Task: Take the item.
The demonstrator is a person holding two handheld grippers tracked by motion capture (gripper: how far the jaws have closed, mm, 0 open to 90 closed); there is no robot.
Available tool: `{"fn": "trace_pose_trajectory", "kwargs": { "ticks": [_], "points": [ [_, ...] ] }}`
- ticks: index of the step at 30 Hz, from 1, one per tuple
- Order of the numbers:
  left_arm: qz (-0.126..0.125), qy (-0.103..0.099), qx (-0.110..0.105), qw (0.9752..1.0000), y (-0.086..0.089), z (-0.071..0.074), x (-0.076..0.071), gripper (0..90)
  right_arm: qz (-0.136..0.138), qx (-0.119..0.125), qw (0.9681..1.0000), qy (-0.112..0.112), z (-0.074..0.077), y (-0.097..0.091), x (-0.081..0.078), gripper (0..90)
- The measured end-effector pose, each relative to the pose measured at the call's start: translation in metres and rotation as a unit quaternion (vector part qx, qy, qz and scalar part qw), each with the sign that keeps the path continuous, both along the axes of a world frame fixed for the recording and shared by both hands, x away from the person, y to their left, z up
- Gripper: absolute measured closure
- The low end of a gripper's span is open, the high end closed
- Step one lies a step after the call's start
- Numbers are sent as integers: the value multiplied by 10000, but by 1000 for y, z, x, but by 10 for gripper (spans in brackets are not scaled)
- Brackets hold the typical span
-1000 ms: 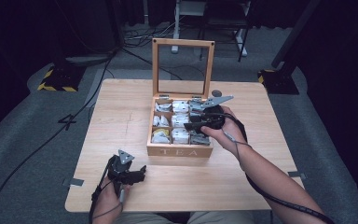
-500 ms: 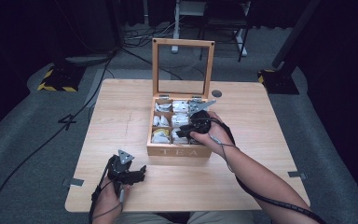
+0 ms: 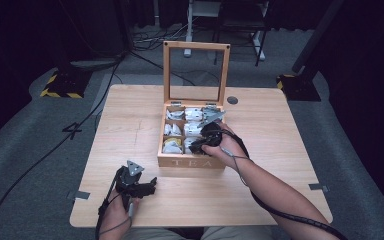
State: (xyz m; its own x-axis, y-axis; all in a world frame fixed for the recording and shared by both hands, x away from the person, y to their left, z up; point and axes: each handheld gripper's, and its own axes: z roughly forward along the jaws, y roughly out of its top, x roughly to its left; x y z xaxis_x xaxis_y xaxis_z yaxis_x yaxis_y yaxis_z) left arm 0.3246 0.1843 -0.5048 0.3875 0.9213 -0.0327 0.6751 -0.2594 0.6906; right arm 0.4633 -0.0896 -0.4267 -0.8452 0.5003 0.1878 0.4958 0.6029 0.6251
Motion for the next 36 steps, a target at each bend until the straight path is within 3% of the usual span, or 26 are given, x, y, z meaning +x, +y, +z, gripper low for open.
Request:
{"fn": "trace_pose_trajectory", "kwargs": {
  "ticks": [6,11,16,26,36],
  "points": [
    [-5,0,6,10000,0,0,0,131,22,-136,9998,108,-7,4,0,748],
    [-19,0,14,10000,0,0,0,131,43,-280,9994,207,-9,5,0,841],
    [-18,1,12,10000,0,0,0,131,193,-392,9990,63,-7,6,0,900],
    [-20,1,16,10000,0,0,0,131,253,-182,9993,-225,12,2,-3,900],
    [-24,16,16,10000,0,0,0,127,167,264,9982,-510,32,-7,-5,900]
  ]
}}
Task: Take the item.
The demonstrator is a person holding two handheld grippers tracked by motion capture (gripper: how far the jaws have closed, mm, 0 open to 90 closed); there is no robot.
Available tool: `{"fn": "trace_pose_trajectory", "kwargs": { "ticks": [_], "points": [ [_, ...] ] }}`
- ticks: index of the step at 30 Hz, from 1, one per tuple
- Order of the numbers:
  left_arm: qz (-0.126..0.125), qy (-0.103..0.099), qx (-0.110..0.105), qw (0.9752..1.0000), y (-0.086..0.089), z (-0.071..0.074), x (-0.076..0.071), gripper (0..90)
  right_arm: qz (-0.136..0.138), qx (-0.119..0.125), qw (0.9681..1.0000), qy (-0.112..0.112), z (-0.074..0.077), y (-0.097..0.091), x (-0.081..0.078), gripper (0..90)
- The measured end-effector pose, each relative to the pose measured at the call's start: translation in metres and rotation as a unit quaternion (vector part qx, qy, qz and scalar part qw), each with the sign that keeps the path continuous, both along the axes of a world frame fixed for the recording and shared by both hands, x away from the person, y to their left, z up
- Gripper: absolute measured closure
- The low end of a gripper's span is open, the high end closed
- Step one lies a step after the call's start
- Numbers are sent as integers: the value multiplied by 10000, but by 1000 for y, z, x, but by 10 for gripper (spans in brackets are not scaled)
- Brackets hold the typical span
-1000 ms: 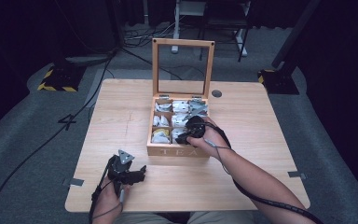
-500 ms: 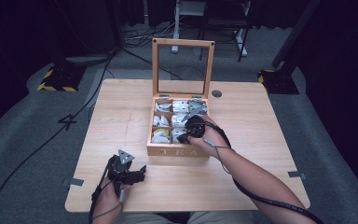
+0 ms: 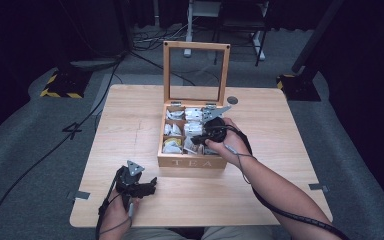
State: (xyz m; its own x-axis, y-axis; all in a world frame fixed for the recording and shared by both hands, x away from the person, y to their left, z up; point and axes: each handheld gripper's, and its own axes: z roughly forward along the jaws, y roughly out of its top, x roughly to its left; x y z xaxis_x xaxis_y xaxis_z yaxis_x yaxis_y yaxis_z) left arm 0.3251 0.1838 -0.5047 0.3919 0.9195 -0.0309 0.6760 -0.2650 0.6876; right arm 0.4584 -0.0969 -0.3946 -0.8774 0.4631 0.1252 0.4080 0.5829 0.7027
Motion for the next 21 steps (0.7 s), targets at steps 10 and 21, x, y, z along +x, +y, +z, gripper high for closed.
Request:
{"fn": "trace_pose_trajectory", "kwargs": {
  "ticks": [10,21],
  "points": [
    [-6,-4,34,10000,0,0,1,122,-45,445,9985,-304,21,-14,-10,900],
    [-37,8,-2,10000,-1,0,1,121,-124,809,9957,-430,40,-40,-18,900]
  ]
}}
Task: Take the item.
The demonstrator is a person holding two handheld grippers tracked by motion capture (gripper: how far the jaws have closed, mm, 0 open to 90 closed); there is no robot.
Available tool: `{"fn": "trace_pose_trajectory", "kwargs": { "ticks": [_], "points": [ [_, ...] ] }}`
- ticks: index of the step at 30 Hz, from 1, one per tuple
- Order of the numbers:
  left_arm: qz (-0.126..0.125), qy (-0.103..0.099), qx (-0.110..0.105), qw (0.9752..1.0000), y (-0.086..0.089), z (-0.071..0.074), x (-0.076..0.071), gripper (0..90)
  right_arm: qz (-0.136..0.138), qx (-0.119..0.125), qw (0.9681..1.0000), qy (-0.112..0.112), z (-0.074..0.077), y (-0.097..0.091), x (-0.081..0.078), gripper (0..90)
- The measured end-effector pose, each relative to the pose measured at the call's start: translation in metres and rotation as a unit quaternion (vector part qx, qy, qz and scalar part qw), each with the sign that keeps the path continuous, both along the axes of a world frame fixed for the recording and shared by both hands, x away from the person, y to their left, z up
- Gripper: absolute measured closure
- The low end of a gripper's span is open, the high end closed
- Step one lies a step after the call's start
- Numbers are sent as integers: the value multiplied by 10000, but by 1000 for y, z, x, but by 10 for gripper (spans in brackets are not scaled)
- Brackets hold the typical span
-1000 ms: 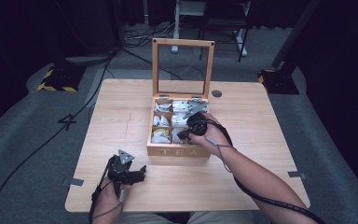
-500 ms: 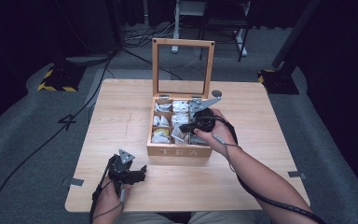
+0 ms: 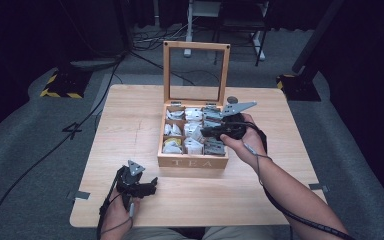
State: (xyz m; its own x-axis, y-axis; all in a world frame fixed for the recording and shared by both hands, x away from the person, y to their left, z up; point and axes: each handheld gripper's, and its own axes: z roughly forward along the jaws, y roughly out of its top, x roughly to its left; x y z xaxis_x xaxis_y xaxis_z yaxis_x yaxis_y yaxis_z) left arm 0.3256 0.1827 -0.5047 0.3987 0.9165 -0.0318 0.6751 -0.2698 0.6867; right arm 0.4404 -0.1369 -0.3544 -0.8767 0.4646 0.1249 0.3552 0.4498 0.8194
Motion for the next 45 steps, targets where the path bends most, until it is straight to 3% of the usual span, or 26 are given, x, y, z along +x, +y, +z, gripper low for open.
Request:
{"fn": "trace_pose_trajectory", "kwargs": {
  "ticks": [11,27,45],
  "points": [
    [-20,-11,28,10000,0,0,0,120,-381,178,9989,-197,18,-46,-8,900],
    [-24,-2,19,10000,0,0,0,118,-834,135,9958,-352,29,-95,-13,900],
    [-109,22,59,9999,0,0,1,86,-1655,-93,9857,-296,27,-163,-5,900]
  ]
}}
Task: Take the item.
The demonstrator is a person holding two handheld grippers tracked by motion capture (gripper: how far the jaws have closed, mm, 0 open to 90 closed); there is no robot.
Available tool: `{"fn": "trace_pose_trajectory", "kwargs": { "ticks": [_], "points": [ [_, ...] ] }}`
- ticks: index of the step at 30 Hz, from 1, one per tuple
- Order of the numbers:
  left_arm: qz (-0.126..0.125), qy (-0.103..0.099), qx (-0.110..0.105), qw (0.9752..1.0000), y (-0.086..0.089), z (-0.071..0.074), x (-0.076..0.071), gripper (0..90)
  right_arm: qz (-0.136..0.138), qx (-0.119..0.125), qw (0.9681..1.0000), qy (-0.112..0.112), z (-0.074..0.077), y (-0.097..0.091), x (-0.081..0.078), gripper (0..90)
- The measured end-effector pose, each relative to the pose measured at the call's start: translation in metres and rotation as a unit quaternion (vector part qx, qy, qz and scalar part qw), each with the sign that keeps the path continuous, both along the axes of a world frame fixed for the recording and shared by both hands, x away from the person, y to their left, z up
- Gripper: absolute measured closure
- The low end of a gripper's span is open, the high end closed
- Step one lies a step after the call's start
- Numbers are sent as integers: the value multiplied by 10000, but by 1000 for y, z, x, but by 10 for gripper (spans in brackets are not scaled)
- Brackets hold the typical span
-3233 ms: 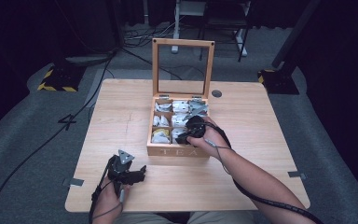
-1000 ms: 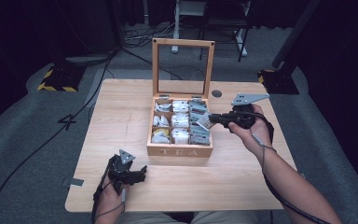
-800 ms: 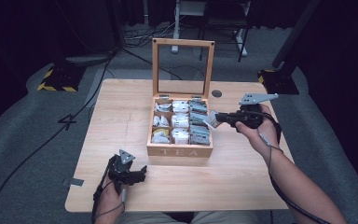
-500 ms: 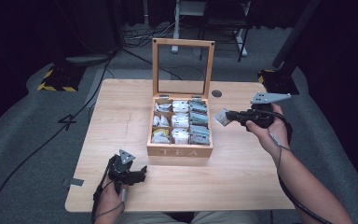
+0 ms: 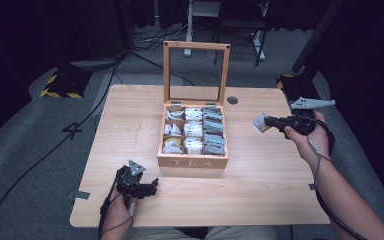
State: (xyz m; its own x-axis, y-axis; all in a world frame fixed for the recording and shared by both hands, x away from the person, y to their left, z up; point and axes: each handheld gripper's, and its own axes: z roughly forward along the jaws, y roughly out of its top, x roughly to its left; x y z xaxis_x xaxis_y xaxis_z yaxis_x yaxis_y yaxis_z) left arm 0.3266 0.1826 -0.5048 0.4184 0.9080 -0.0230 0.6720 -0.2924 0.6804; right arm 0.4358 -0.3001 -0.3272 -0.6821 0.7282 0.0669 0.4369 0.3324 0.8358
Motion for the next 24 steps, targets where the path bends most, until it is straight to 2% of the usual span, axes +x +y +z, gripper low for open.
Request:
{"fn": "trace_pose_trajectory", "kwargs": {
  "ticks": [10,16,24],
  "points": [
    [-5,1,-1,10000,0,0,0,84,-419,-73,9989,188,-16,-32,12,900],
    [-5,1,3,10000,0,0,0,84,-726,-186,9966,356,-35,-48,20,900],
    [-30,26,-2,10000,-1,0,0,68,-998,-244,9929,591,-59,-65,29,900]
  ]
}}
